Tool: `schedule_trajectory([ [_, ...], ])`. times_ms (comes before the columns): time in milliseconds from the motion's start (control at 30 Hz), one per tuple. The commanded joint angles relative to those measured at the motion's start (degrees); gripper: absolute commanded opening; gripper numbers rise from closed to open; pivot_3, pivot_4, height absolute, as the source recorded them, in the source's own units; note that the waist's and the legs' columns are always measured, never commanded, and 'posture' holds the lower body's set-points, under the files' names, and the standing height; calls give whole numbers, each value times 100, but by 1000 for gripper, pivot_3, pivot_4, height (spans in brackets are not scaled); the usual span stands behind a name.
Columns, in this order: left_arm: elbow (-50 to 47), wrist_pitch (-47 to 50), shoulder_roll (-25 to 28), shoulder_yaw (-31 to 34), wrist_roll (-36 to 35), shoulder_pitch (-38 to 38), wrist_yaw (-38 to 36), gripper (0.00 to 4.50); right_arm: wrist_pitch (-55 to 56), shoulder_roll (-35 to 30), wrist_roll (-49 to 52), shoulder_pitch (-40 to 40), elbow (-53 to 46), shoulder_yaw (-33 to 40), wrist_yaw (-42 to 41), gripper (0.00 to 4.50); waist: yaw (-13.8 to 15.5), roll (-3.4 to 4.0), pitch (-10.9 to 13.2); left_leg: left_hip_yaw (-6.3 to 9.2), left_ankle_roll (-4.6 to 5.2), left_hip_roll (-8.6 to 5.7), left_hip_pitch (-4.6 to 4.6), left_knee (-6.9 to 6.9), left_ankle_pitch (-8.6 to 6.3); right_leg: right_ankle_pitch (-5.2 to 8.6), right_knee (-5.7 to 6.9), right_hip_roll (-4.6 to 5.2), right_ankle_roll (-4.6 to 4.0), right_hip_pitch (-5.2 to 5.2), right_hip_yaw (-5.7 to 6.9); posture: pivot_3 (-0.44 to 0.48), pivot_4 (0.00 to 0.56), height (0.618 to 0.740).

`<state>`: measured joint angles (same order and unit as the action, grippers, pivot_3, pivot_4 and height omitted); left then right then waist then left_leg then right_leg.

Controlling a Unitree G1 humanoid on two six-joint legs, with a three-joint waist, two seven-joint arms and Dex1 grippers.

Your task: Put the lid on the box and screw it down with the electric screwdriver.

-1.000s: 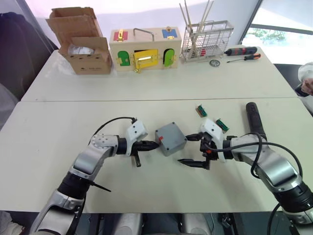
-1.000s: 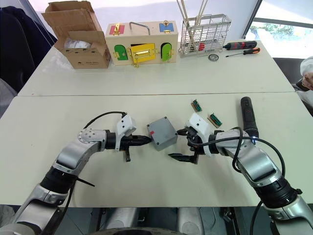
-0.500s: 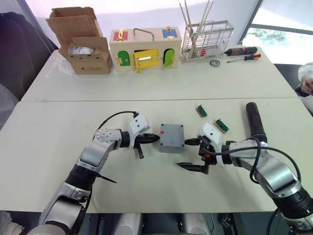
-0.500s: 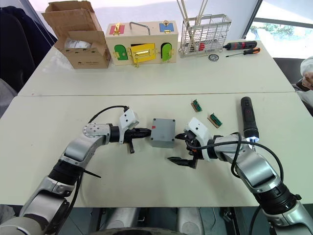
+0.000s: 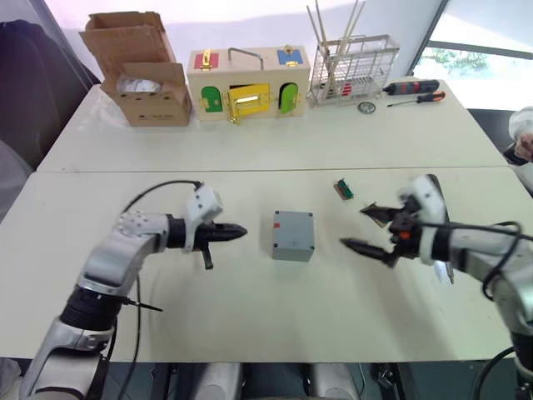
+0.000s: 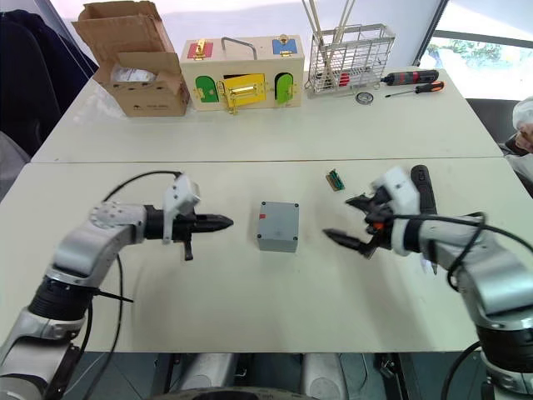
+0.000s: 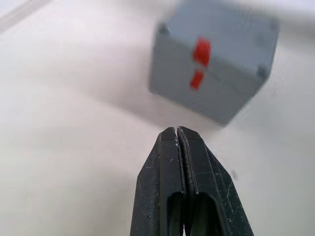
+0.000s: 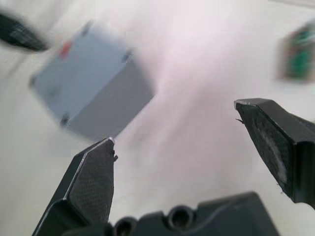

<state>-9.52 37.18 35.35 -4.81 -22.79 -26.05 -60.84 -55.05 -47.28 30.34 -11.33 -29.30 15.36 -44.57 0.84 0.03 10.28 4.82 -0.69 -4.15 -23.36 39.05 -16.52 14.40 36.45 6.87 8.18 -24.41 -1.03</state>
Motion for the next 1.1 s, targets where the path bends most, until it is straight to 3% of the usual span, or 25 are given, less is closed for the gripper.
schedule_trajectory([
  [33, -370, 296, -146, 252, -553, -313, 50, 0, 5, 248, 89, 74, 16, 438, 421, 4469, -2, -1, -1, 0, 0, 0, 0, 0, 0, 0, 0, 0, 0, 1, 0, 0, 150, 730],
  [167, -441, 369, -524, 53, -718, -712, 193, 0, 808, 909, -564, -57, 887, 318, 1307, 4469, -11, -9, -5, -3, -2, -2, 1, 2, 1, 0, 2, 0, 0, 0, -1, 0, 150, 730],
  [333, -473, 219, -447, -283, -499, -692, 144, 0, 1434, 1322, -986, -299, 1618, -4, 1703, 3205, -79, -6, -6, -12, -3, -3, 2, -7, 1, 0, 10, 0, 0, -10, -8, 0, 150, 730],
  [967, -841, 323, -331, -265, -633, -335, 446, 0, 2268, 1470, -1276, -596, 2489, -526, 1587, 3205, -142, -6, -5, -9, -3, -2, 1, -7, 1, 0, 16, 0, 0, -13, -8, 0, 150, 730],
  [1100, -866, 342, -285, -259, -660, -295, 441, 0, 2328, 1483, -1306, -626, 2557, -582, 1594, 2149, -147, -6, -5, -9, -3, -2, 1, -7, 1, 0, 15, 0, 0, -13, -7, 0, 150, 730],
])
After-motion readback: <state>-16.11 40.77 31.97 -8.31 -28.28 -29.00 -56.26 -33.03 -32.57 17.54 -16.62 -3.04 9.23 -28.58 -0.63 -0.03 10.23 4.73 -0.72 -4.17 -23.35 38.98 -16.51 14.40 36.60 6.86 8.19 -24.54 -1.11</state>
